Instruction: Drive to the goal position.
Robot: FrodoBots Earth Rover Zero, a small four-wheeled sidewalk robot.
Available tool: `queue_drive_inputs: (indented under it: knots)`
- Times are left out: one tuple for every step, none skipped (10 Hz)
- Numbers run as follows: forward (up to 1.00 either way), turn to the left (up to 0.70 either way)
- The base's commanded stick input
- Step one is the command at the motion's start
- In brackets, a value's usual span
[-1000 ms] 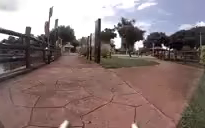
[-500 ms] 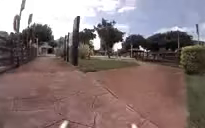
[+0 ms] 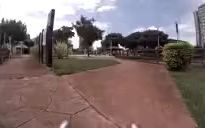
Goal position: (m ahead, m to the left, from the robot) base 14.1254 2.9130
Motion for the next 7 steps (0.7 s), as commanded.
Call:
queue_drive_inputs:
  knots:
    - [1.0,-0.4]
    - [1.0,-0.4]
    - [1.0,-0.4]
    - [1.0,-0.4]
    - [1.0,-0.4]
    - [1.0,-0.39]
    - [1.0,-0.08]
